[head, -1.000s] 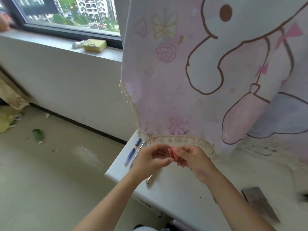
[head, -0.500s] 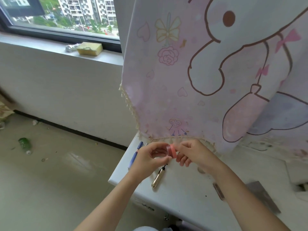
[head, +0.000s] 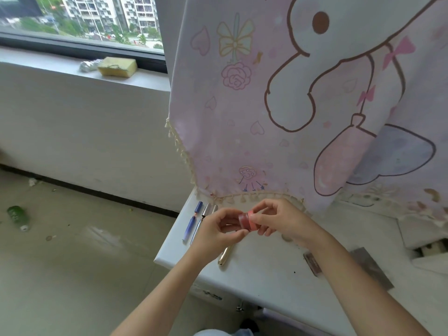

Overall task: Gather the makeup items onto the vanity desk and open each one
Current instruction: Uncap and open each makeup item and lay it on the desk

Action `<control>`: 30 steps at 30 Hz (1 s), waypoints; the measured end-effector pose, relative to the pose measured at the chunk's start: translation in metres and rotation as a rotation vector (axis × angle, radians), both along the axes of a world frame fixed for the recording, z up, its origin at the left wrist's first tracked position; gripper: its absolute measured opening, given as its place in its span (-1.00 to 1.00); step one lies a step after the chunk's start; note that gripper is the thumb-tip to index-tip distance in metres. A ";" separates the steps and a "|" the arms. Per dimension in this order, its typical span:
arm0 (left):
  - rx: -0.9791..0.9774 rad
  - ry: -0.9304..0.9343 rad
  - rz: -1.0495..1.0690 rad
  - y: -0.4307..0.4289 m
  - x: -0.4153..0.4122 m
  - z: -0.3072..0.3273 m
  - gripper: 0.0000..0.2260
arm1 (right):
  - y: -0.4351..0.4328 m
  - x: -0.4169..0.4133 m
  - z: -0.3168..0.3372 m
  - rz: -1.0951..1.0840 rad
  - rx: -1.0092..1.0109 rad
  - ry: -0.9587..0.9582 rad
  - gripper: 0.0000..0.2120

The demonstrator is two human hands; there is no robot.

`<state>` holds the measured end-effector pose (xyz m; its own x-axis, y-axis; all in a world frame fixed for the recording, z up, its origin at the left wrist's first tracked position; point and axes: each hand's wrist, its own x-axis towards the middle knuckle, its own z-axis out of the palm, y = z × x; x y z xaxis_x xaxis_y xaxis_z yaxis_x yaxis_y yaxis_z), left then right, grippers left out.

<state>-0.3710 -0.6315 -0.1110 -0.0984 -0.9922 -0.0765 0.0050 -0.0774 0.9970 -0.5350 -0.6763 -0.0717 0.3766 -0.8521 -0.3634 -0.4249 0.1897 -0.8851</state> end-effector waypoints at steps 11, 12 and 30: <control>0.104 -0.047 -0.025 -0.003 -0.028 -0.038 -0.56 | 0.020 -0.039 -0.027 -0.218 0.037 -0.092 -0.72; 0.101 -0.080 -0.029 -0.004 -0.032 -0.042 -0.58 | 0.022 -0.043 -0.034 -0.238 0.051 -0.087 -0.71; 0.266 -0.661 -0.073 -0.012 -0.086 -0.131 -0.64 | 0.030 -0.068 -0.174 -0.214 0.012 0.463 -0.63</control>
